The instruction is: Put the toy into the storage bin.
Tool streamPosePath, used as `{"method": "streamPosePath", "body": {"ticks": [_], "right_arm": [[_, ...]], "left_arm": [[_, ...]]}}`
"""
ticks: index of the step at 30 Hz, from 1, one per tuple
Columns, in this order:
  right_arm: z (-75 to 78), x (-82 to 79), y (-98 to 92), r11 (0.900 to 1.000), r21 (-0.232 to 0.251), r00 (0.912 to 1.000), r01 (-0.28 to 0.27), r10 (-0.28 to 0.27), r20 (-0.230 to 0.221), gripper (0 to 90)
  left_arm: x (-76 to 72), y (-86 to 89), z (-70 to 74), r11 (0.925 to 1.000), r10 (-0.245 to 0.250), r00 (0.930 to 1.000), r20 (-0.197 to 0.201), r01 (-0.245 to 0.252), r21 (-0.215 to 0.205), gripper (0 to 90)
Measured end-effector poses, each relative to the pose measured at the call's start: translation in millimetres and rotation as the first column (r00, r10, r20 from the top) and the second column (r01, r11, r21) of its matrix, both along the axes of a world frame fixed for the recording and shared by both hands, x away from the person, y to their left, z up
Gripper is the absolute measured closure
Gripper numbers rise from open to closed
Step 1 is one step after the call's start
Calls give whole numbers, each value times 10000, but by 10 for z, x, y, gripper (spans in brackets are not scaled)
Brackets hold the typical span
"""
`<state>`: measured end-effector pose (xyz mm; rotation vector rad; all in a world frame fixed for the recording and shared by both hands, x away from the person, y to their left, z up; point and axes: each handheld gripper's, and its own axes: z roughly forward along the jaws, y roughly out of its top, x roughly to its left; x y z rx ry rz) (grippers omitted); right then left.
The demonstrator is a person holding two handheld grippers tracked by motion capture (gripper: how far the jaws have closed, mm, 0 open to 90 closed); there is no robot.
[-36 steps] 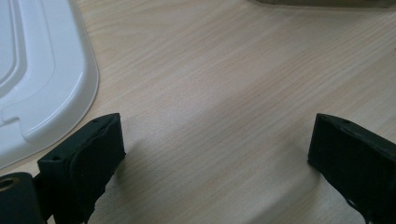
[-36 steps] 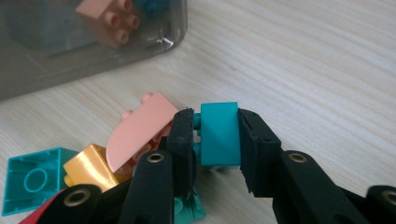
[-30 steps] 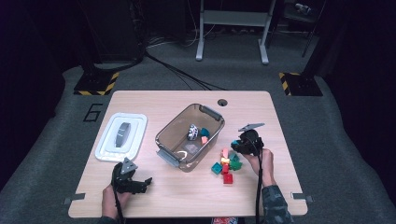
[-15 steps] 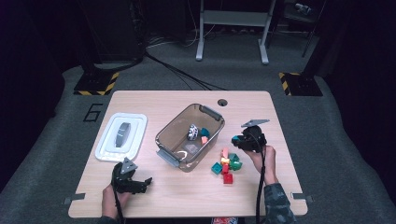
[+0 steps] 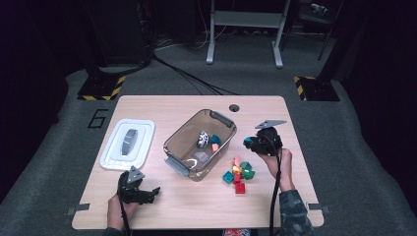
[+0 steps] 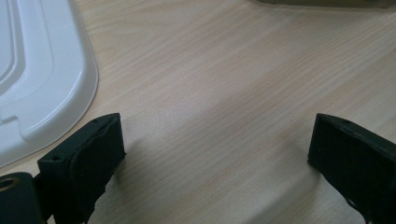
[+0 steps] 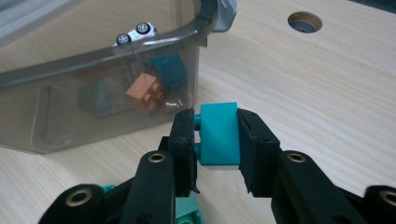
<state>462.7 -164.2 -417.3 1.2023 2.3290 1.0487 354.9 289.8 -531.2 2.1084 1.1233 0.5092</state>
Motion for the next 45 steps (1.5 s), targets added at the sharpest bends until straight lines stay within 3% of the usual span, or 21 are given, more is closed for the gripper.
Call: {"method": "streamPosePath", "body": {"ticks": [29,45], "right_arm": [[569,41,181,9993,95,9936,-373,361,1068,688],[575,211,466,9960,-88,9907,-895,899,1018,687]], "left_arm": [[-7,-5,1,10000,11,10000,3,-11,7,35],[-7,-5,1,10000,11,10000,4,-11,6,35]]}}
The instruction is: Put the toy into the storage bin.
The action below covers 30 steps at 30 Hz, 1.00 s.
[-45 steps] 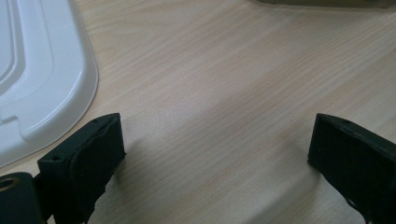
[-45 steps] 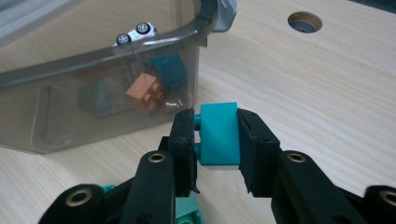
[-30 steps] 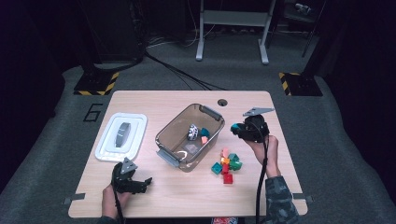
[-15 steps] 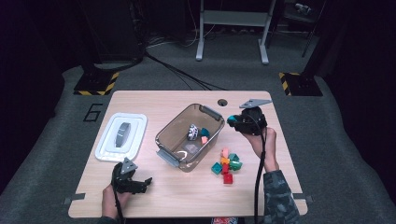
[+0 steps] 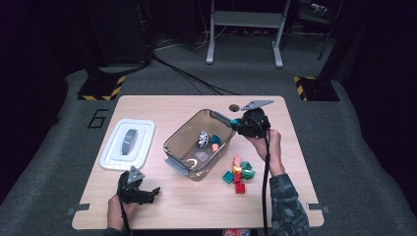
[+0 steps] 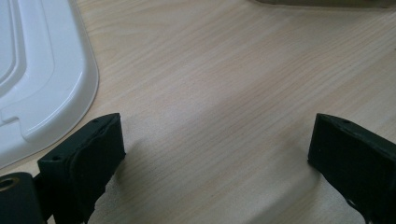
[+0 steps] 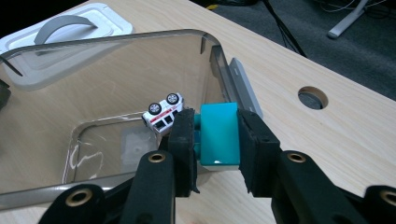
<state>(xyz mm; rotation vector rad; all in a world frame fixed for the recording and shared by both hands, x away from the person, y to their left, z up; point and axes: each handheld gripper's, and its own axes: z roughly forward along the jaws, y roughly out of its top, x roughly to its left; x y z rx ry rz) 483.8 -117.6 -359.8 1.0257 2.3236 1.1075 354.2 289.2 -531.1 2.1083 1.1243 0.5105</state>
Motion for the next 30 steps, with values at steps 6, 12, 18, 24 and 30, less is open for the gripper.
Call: {"method": "streamPosePath", "body": {"ticks": [6,12,18,24,30], "right_arm": [[-51,62,135,9998,-165,9996,-149,145,-236,687],[-122,129,227,9989,-351,9983,-305,287,-500,686],[-195,169,267,9981,-514,9965,-348,308,-780,684],[-220,170,254,9973,-644,9950,-347,284,-961,679],[-210,137,246,9984,-519,9953,-224,174,-952,580]], "left_arm": [[-1,-1,0,10000,1,10000,8,-1,-1,35],[-2,-1,-1,10000,-8,10000,27,8,7,36],[-2,-1,-1,10000,-5,10000,23,5,4,36],[-2,-1,0,10000,-1,10000,15,1,1,36],[-1,-1,0,10000,0,10000,12,0,2,35]]}}
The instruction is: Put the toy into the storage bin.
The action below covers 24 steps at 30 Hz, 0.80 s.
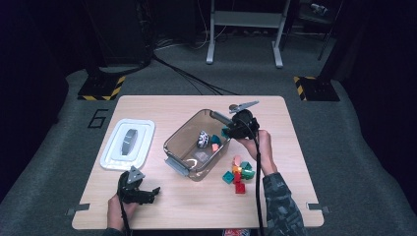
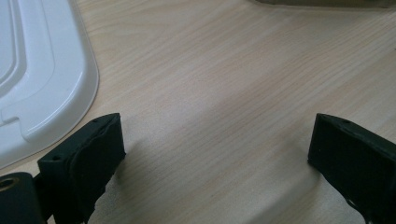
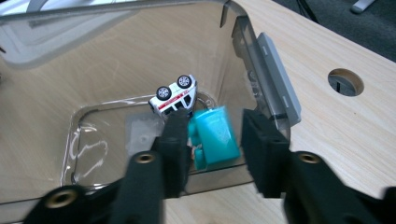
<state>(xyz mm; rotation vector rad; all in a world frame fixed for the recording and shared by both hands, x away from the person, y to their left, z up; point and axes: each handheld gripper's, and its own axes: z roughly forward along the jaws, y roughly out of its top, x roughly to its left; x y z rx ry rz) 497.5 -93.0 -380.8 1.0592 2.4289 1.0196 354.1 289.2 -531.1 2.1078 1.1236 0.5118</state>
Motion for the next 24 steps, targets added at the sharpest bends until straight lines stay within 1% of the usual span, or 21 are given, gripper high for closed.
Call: {"method": "streamPosePath", "body": {"ticks": [4,6,7,12,14,19,23,24], "right_arm": [[43,-38,-52,9998,165,9996,97,-101,263,449],[63,-67,-84,9991,370,9994,219,-228,256,387],[70,-76,-111,9989,438,9993,149,-164,348,370],[101,-168,-240,9959,857,9993,283,-304,235,250],[98,-213,-311,9944,1016,9990,299,-330,287,201],[13,-297,-455,9934,1050,9989,457,-468,89,147],[-121,-360,-583,9924,1143,9990,446,-431,-154,124],[-163,-374,-608,9923,1117,9984,544,-520,-239,115]], "left_arm": [[0,0,0,10000,-2,10000,4,2,2,36],[0,0,0,10000,-2,10000,2,2,2,36],[-1,0,0,10000,-1,10000,4,1,1,36],[0,0,0,10000,1,10000,0,-1,0,36],[0,0,0,10000,-2,10000,0,2,2,36],[1,1,0,10000,-1,10000,-14,1,-4,36],[3,2,0,10000,2,10000,-20,-2,-20,36],[5,3,-1,10000,-11,10000,-27,11,-23,36]]}}
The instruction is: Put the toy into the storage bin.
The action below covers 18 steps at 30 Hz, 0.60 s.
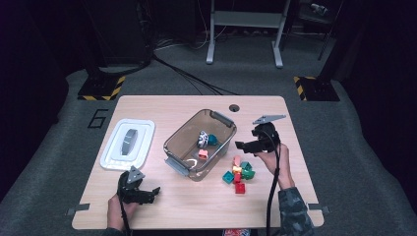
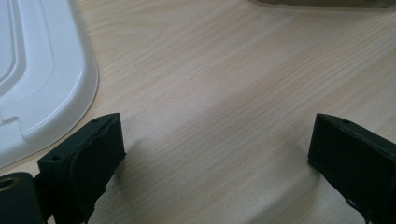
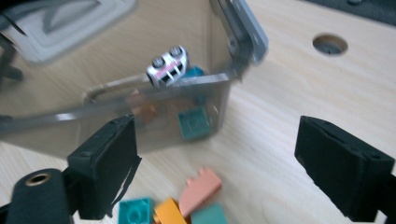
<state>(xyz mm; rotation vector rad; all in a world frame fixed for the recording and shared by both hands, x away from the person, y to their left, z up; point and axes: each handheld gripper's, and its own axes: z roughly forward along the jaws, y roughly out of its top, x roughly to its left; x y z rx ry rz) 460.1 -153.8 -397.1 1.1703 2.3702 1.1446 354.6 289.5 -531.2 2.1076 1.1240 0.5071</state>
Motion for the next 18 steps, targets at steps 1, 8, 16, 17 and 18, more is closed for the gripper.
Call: {"method": "streamPosePath", "body": {"ticks": [1,8,16,17,18], "right_arm": [[-43,-13,-25,10000,-40,9999,82,-83,-58,105],[-412,-102,-147,9955,-805,9969,494,-541,-576,120],[-799,-123,-170,9899,-1301,9880,562,-740,-1359,155],[-825,-126,-158,9879,-1391,9880,682,-863,-1284,165],[-842,-127,-153,9874,-1425,9870,684,-877,-1343,180]], "left_arm": [[0,0,0,10000,0,10000,0,0,-6,35],[3,3,1,10000,-20,10000,20,20,39,35],[2,3,2,10000,-24,10000,24,24,51,35],[1,2,2,10000,-8,10000,26,8,49,35],[0,2,2,10000,-10,10000,27,10,51,35]]}}
